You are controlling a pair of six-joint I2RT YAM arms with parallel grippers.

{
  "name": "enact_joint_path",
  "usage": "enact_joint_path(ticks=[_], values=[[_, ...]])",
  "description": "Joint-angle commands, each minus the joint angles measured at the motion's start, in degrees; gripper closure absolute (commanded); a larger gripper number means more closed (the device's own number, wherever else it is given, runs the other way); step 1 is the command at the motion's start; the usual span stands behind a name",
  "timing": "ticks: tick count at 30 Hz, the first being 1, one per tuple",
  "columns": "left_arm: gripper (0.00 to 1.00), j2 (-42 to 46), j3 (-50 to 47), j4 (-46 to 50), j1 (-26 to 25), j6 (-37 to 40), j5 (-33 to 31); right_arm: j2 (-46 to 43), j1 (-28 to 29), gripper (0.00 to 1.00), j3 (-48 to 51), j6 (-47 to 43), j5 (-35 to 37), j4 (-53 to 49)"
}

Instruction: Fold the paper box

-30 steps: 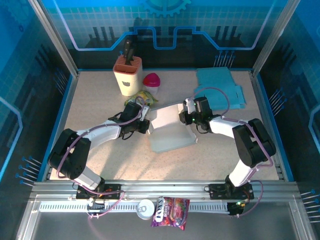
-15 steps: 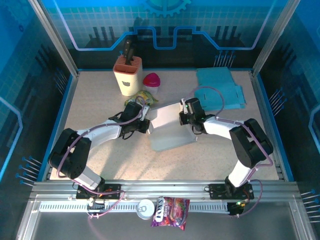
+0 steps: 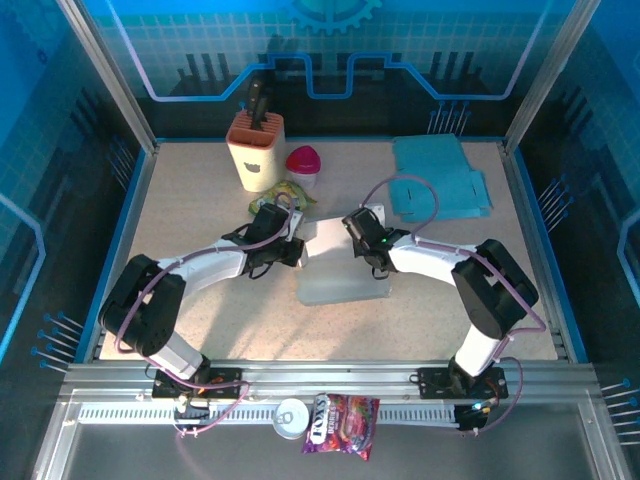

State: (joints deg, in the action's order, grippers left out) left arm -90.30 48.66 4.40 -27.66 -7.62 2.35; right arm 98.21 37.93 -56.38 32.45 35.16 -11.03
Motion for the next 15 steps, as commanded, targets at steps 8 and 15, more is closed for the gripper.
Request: enact_joint_path(ticks=[8, 15], values=[[1.00, -2.79, 2.60, 0.74, -1.58, -0.06, 1.51, 1.37, -1.28, 1.00, -3.12, -1.40, -1.47, -2.49], [1.00, -3.69, 3.61, 1.79, -1.70, 0.79, 1.18, 1.81, -2.02, 0.88, -2.79, -5.37, -4.48, 1.90]])
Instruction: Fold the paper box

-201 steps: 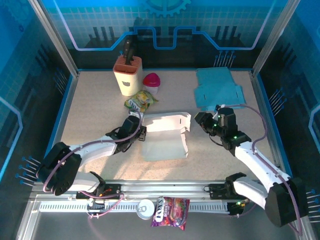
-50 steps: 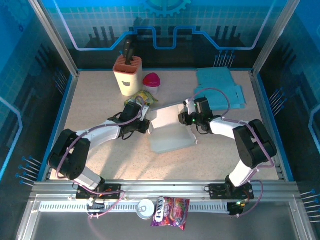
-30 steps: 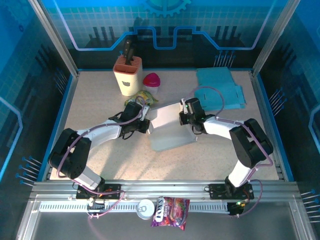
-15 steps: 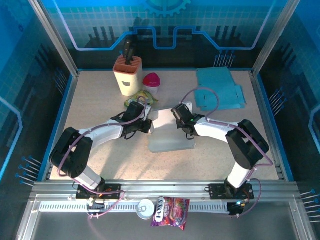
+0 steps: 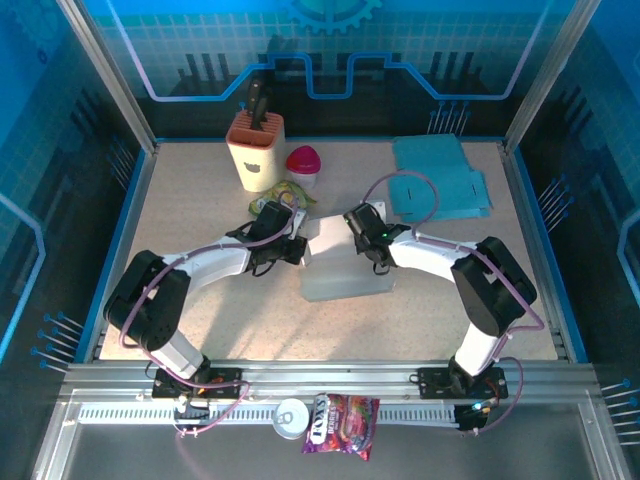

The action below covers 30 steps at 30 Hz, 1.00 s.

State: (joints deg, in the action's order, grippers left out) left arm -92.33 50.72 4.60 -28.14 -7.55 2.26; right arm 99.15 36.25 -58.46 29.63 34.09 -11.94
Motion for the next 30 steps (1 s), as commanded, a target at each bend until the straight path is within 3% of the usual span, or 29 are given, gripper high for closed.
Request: enact_joint_path(ticks=[1, 5, 8, 10, 13, 15, 18, 24, 26, 30], values=[[1.00, -1.78, 1.70, 1.72, -1.29, 0.86, 1.23, 0.70, -0.67, 0.85, -0.67, -3.55, -4.61, 3.73], [1.00, -2.30, 1.97, 1.82, -1.29, 1.21, 1.11, 0.41, -2.12, 0.78, -0.99, -5.91, -7.51, 5.42], [1.00, -2.58, 2.23, 1.86, -1.25, 1.27, 1.10, 0.64, -3.05, 0.78, -1.33, -6.80, -8.59, 5.51], [1.00, -2.76, 2.38, 1.83, -1.25, 1.38, 1.17, 0.77, -3.55, 0.83, -1.23, -7.04, -8.61, 5.69], [1.00, -2.94, 2.55, 1.83, -1.28, 1.31, 1.25, 1.11, -3.73, 0.99, -1.32, -6.91, -7.37, 5.58], [1.00, -2.94, 2.63, 1.73, -1.38, 1.22, 1.13, 1.41, -3.48, 1.00, -1.48, -5.87, -5.44, 5.04], [1.00, -2.76, 2.61, 1.64, -1.46, 0.77, 1.01, 2.44, -1.77, 1.00, -3.27, -1.39, 0.95, 0.75], [1.00, -3.03, 2.42, 1.20, -1.83, -1.16, 0.56, 7.06, 3.25, 1.00, -12.47, 17.70, 15.72, -21.36], [1.00, -3.07, 1.96, 0.68, -1.86, -1.88, 0.64, 7.78, 4.48, 1.00, -14.00, 22.03, 17.37, -25.80], [1.00, -2.61, 0.78, -0.69, -1.87, -2.88, 0.78, 6.12, 5.04, 1.00, -11.11, 22.76, 14.07, -22.98]])
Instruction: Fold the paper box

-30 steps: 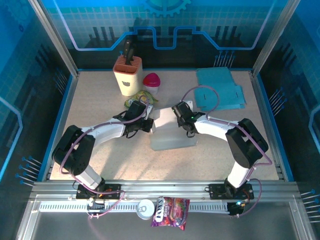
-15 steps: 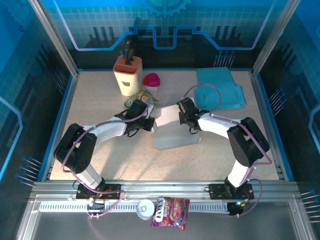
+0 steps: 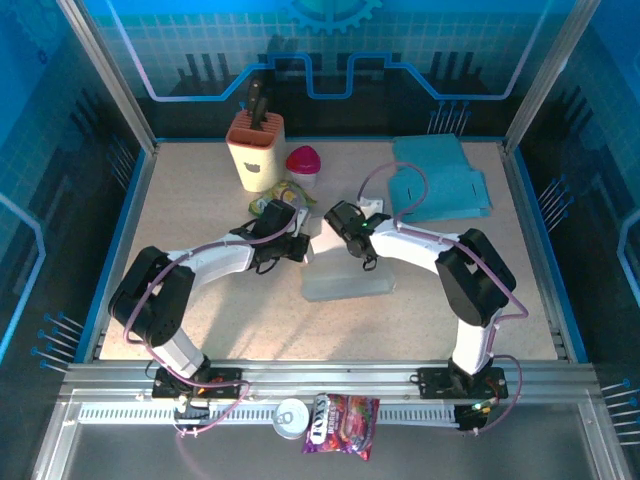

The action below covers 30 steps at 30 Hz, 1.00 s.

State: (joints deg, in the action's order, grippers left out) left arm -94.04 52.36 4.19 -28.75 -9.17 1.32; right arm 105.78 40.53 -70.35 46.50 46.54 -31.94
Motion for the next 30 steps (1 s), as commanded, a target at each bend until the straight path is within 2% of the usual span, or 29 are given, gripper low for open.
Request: enact_joint_path(ticks=[1, 8, 12, 16, 21, 24, 28, 30], values=[[1.00, -0.80, -1.23, -0.76, -1.26, -1.43, 1.88, -0.79, 0.84, 1.00, 1.22, 5.56, 1.46, -2.68], [1.00, -1.20, -3.03, -4.56, -1.27, -2.91, 2.46, -2.97, 0.84, 1.00, 6.25, -3.37, -1.68, 6.83], [0.85, -2.89, -2.68, -6.69, -1.18, -3.15, 2.63, -3.66, 0.77, 1.00, 7.51, -6.39, -3.71, 10.06], [0.80, -4.39, -1.61, -7.41, -1.19, -2.41, 2.65, -3.73, 0.59, 1.00, 7.94, -8.17, -5.21, 11.42], [0.80, -5.61, -1.45, -9.01, -0.67, -1.20, 2.87, -4.01, 0.18, 1.00, 8.99, -10.00, -6.59, 13.46], [0.84, -6.09, -1.45, -9.97, -0.59, -0.77, 2.81, -4.08, -0.19, 1.00, 9.25, -10.84, -7.30, 14.03], [0.85, -7.00, -1.15, -10.87, -0.98, -1.18, 1.21, -4.21, -0.11, 1.00, 9.61, -11.06, -7.74, 14.37], [0.94, -7.28, -1.03, -10.94, -1.94, -2.04, -1.59, -4.29, 0.12, 1.00, 9.78, -10.27, -7.24, 14.13]])
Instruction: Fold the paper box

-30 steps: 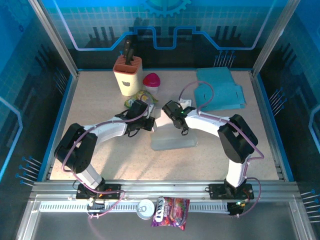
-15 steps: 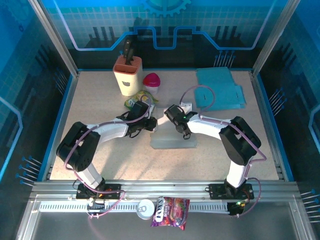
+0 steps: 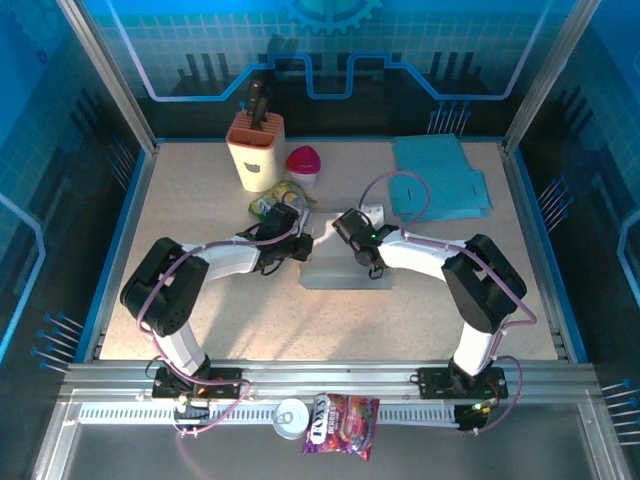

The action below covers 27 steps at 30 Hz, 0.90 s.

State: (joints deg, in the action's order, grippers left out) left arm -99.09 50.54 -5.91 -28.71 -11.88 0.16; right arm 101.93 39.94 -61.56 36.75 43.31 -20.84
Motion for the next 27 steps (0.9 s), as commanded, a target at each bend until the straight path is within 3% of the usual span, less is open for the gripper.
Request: enact_joint_path(ticks=[1, 8, 12, 18, 22, 27], values=[[0.98, -2.33, 0.99, -0.66, -2.63, 0.41, -1.91, -0.48, 0.77, 1.00, 1.10, -0.11, -3.74, 3.00], [1.00, -3.58, 2.03, 3.36, -11.39, -8.06, -25.41, 0.24, 1.72, 1.00, 0.65, 3.43, -2.77, 0.93], [1.00, -4.58, 1.34, 3.99, -13.39, -14.37, -30.10, -0.04, 2.12, 1.00, 1.05, 3.34, -3.23, 1.33], [1.00, -3.21, 0.03, 0.51, -13.78, -12.35, -28.05, -1.21, 2.24, 1.00, 2.59, 0.49, -4.32, 3.86], [0.74, -0.22, -1.77, -3.71, -12.00, -7.41, -21.98, -1.60, 2.06, 1.00, 3.92, -3.25, -5.02, 6.95], [0.67, 0.65, -1.72, -5.40, -7.09, -3.85, -12.67, -2.20, 1.42, 1.00, 4.45, -4.85, -6.22, 8.32]])
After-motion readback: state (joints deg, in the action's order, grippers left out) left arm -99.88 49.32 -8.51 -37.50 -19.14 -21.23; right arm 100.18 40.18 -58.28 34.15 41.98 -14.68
